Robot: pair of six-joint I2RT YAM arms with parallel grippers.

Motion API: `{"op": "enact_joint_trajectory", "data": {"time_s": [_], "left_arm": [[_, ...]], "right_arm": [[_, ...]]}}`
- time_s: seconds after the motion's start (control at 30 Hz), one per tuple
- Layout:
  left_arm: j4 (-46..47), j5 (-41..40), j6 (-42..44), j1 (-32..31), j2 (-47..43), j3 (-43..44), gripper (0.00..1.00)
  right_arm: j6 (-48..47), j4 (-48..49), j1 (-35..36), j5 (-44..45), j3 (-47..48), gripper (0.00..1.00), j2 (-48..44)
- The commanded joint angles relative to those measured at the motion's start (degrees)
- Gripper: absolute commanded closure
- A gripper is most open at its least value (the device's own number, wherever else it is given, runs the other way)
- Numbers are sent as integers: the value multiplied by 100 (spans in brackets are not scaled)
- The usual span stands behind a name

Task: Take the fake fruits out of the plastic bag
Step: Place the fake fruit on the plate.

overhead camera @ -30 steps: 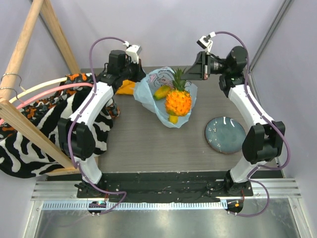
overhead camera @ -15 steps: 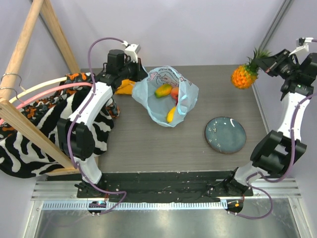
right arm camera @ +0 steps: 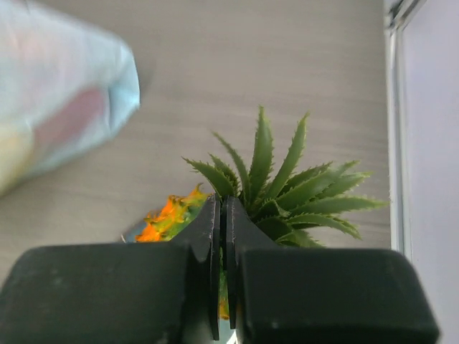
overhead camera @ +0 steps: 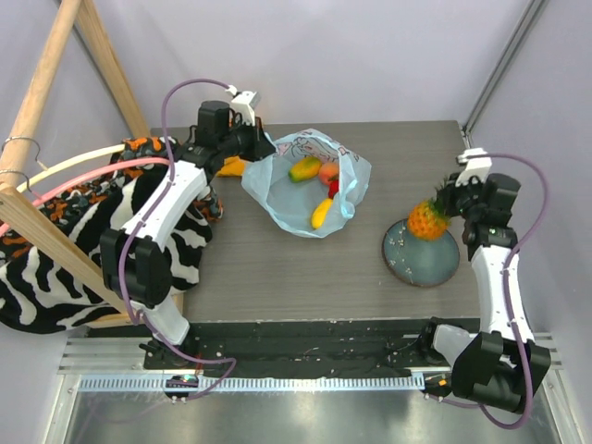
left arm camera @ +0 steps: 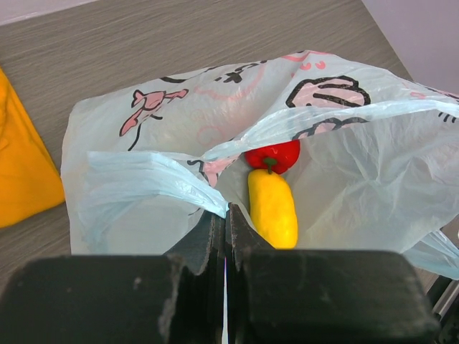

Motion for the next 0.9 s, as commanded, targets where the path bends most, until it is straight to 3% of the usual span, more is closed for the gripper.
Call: {"op": "enact_joint_trajectory", "data": {"time_s": [0.0, 0.4, 0.73, 0.83, 0.87], "left_arm": [[281, 157, -26, 36, -351, -104, 100], [299, 130, 10, 36, -553, -491, 100], [308, 157, -17, 36, -580, -535, 100], [299, 174, -25, 36, -606, -553, 100], [282, 192, -17, 36, -624, -553, 100]], "right_arm": [[-1116, 672, 456, 705, -520, 99, -391], [-1872, 1647, 1212, 1496, -1602, 99, -849], [-2417, 1718, 2031, 1778, -2253, 99, -1024], [-2698, 1123, 2066, 1488, -2105, 67, -1252], [-2664, 442, 2066, 1357, -1947, 49, -1392]]}}
